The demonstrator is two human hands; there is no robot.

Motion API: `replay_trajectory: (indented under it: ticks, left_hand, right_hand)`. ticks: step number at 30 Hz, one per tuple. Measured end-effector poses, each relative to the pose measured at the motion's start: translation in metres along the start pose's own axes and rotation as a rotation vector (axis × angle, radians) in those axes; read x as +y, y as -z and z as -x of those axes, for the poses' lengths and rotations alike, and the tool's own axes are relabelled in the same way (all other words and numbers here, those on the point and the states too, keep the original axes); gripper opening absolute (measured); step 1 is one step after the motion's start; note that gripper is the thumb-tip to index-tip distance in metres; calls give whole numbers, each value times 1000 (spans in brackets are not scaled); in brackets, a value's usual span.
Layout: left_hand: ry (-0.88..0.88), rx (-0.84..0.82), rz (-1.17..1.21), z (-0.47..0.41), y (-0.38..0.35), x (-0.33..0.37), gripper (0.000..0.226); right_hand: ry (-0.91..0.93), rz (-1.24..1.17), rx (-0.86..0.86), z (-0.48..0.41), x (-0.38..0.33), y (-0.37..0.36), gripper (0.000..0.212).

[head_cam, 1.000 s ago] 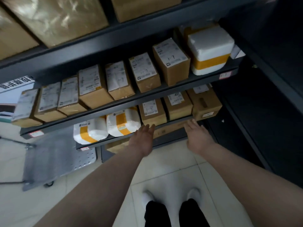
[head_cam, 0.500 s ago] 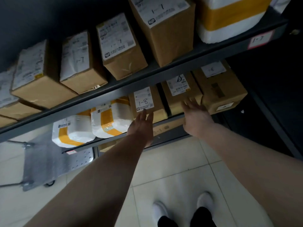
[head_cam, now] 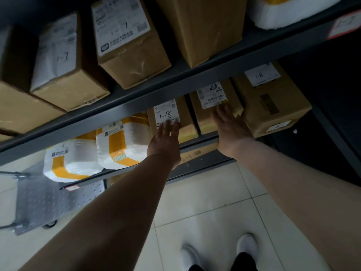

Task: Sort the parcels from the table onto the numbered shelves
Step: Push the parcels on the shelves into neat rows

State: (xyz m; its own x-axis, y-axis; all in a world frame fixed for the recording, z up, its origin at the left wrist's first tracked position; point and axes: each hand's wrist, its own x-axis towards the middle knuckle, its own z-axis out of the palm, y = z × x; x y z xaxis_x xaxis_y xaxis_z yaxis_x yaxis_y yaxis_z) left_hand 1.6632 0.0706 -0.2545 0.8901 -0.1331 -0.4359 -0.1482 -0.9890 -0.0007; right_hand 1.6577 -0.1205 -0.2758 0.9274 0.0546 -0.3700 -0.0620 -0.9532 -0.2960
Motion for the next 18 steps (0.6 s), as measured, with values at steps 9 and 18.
replay_trajectory:
  ticks: [9,18]
  left_hand:
    - [-137,91,-50,19,-4,50,101]
    - [-215,1,-180,-19,9,99,103]
  right_hand:
    - [-104,18,204,63,51,8,93]
    - [-199,-45,222,74,97,7,96]
